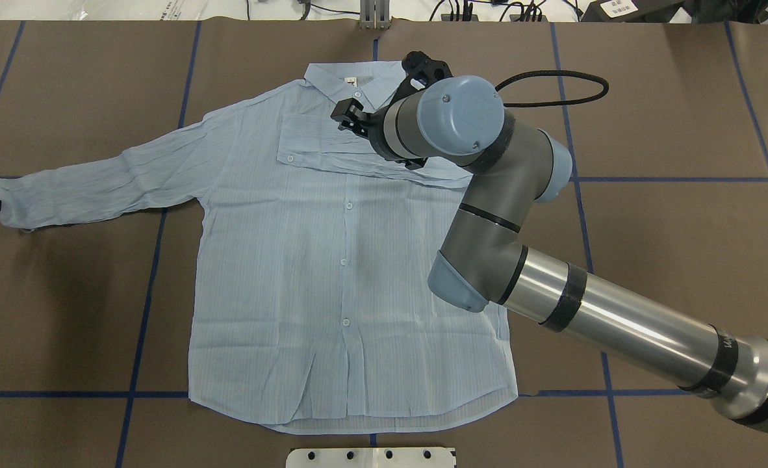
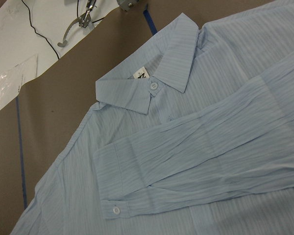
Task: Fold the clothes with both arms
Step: 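Release the sleeve near the collar while the left gripper grasps the other cuff, then fold the other sleeve across the shirt with the left gripper while the right gripper withdraws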
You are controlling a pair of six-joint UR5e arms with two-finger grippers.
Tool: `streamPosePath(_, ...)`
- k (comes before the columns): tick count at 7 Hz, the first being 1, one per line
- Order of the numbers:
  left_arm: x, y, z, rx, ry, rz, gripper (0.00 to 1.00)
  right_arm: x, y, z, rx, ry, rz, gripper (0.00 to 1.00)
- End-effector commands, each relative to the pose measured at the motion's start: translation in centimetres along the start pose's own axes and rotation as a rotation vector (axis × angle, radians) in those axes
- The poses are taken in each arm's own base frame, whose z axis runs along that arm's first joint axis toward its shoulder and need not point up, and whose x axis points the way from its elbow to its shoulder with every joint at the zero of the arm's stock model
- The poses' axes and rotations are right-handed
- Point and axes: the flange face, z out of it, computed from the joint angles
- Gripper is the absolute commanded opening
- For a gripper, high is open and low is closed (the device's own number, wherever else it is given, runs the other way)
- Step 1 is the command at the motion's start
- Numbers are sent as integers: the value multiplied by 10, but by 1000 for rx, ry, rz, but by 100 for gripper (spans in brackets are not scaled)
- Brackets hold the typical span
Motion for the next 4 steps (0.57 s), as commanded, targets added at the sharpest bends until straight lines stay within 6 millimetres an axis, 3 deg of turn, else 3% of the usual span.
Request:
streamPosePath(1,118,-75,-15,36,46,-112,0,27,-20,-8,16,-5,-2,96)
streamPosePath(2,194,-99,-8,32,69,-166,0,56,-37,-17,18,-6,5,98)
streamPosePath(3,274,-96,22,21,77,-208,0,92,-72,-37,13,7,11,99)
streamPosePath(4,360,-81,50,-7,100,-266,0,117,-107,-52,-46,12,-35,99)
